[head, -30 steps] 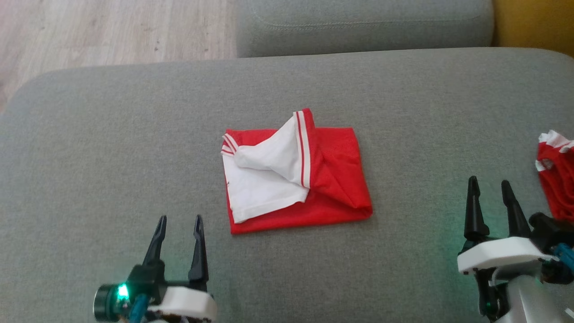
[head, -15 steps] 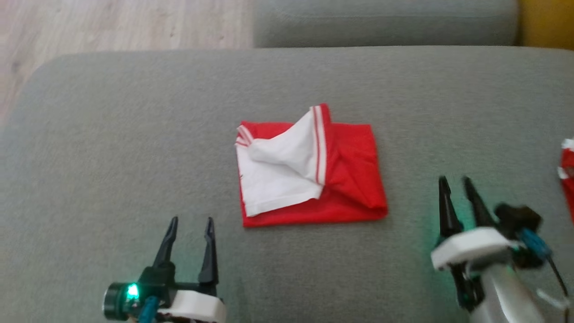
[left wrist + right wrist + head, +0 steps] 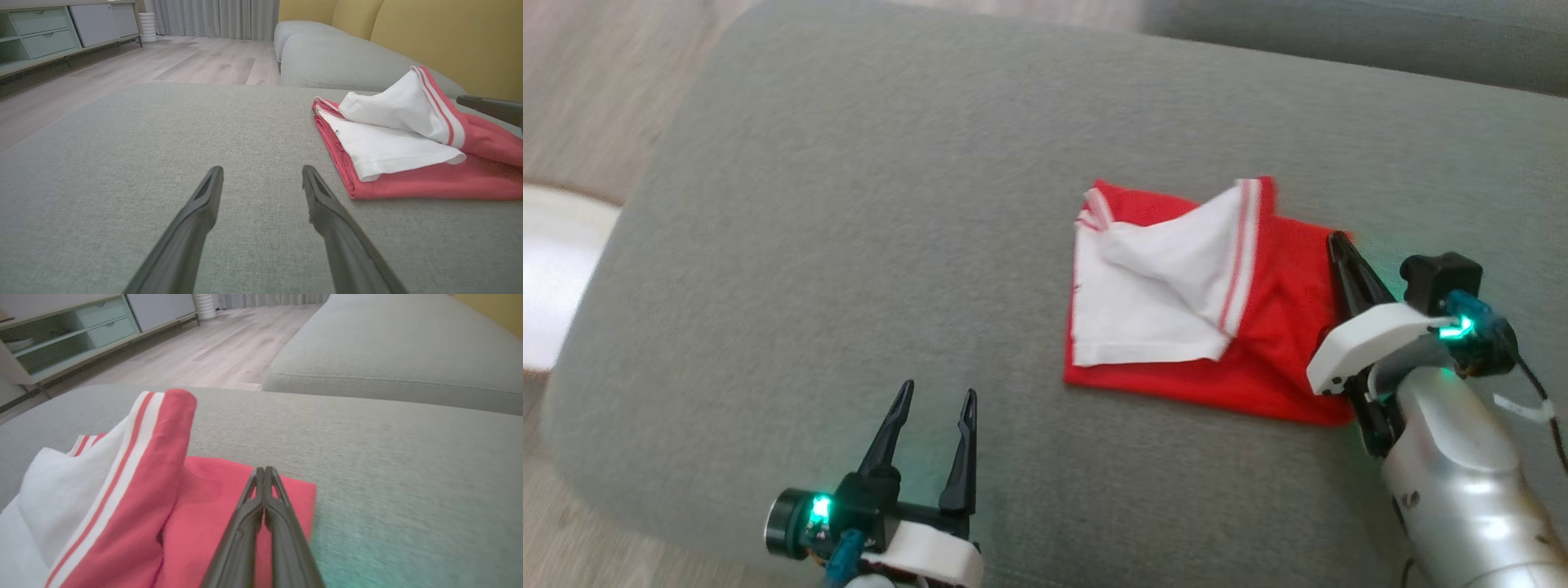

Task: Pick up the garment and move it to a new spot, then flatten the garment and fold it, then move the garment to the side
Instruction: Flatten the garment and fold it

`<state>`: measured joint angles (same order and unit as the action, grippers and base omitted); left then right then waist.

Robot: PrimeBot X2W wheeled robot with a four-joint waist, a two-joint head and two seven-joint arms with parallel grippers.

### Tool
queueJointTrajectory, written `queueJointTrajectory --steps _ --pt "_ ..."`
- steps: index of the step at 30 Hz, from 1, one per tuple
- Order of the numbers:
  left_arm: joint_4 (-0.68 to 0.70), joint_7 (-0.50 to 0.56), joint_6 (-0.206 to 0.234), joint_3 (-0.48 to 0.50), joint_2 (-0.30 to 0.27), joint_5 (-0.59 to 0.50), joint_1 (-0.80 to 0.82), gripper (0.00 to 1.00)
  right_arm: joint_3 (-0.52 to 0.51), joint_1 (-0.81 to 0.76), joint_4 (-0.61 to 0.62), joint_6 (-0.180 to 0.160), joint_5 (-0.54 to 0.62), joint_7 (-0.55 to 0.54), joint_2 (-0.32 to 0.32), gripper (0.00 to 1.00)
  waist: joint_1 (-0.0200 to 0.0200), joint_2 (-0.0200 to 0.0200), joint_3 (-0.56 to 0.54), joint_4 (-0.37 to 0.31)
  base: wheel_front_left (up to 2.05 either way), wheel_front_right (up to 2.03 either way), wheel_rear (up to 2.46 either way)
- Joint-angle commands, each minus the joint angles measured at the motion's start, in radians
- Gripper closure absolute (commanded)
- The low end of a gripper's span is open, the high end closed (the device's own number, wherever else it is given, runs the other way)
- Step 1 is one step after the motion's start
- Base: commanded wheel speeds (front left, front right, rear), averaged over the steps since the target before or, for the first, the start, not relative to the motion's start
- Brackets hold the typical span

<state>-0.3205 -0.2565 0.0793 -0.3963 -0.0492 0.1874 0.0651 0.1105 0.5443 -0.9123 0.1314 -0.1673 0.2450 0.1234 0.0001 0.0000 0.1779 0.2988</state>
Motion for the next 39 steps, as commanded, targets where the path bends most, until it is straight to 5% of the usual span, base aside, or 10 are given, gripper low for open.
queueJointTrajectory --steps 1,8,16,21,28,32,39 --pt "0.031 -0.005 0.006 0.019 -0.001 0.005 0.043 0.0 0.036 0.04 0.009 -0.001 -0.002 0.002 0.005 1.0 -0.0001 0.0 0.026 0.041 0.0 0.0 0.0" --pt "0.043 -0.005 0.02 0.003 -0.001 0.02 0.051 0.0 0.203 0.068 -0.045 -0.001 -0.024 0.01 0.011 1.0 -0.0001 0.0 0.037 0.068 0.0 0.0 0.0" --pt "0.048 -0.005 0.025 0.006 -0.001 0.025 0.047 0.0 0.561 0.013 0.091 -0.001 -0.143 0.016 0.051 1.0 -0.0001 0.0 0.022 0.037 0.0 0.0 0.0" --pt "0.045 -0.005 0.021 0.014 -0.001 0.024 0.046 0.0 0.757 -0.013 0.193 -0.001 -0.247 0.017 0.099 1.0 -0.0001 0.0 -0.002 0.004 0.0 0.0 0.0" --pt "0.039 -0.005 0.014 0.046 -0.001 0.011 0.033 0.0 1.057 0.01 0.377 -0.001 -0.535 0.016 0.184 1.0 -0.0001 0.0 -0.037 -0.043 0.0 0.0 0.0" --pt "0.038 -0.005 0.009 0.075 -0.001 0.001 0.027 0.0 0.985 0.026 0.436 -0.001 -0.602 0.016 0.221 1.0 -0.0001 0.0 -0.055 -0.083 0.0 0.0 0.0" --pt "0.028 -0.005 0.004 0.125 -0.001 -0.02 0.019 0.0 0.634 -0.06 0.4 -0.001 -0.487 0.017 0.192 1.0 -0.0001 0.0 -0.082 -0.157 0.0 0.0 0.0"
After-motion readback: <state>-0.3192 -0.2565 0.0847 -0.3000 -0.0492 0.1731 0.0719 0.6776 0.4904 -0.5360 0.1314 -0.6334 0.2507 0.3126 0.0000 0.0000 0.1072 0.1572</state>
